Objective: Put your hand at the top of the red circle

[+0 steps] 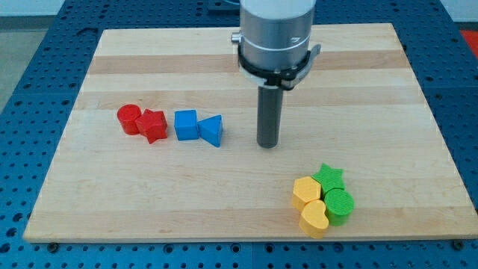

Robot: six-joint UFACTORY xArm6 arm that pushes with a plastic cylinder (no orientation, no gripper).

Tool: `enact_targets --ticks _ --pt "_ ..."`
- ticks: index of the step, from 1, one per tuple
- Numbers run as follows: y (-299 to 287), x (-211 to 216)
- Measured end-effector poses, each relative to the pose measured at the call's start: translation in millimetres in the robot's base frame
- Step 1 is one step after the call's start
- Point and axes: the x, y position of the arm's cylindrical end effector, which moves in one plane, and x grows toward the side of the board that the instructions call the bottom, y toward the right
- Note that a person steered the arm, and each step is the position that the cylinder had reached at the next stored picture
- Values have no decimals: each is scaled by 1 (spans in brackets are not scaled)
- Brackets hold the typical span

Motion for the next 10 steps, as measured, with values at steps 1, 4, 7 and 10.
enact_targets --ticks 1,4,7,10 --pt "-22 13" --pt "-82 0" --pt "-105 33" --pt "-325 4"
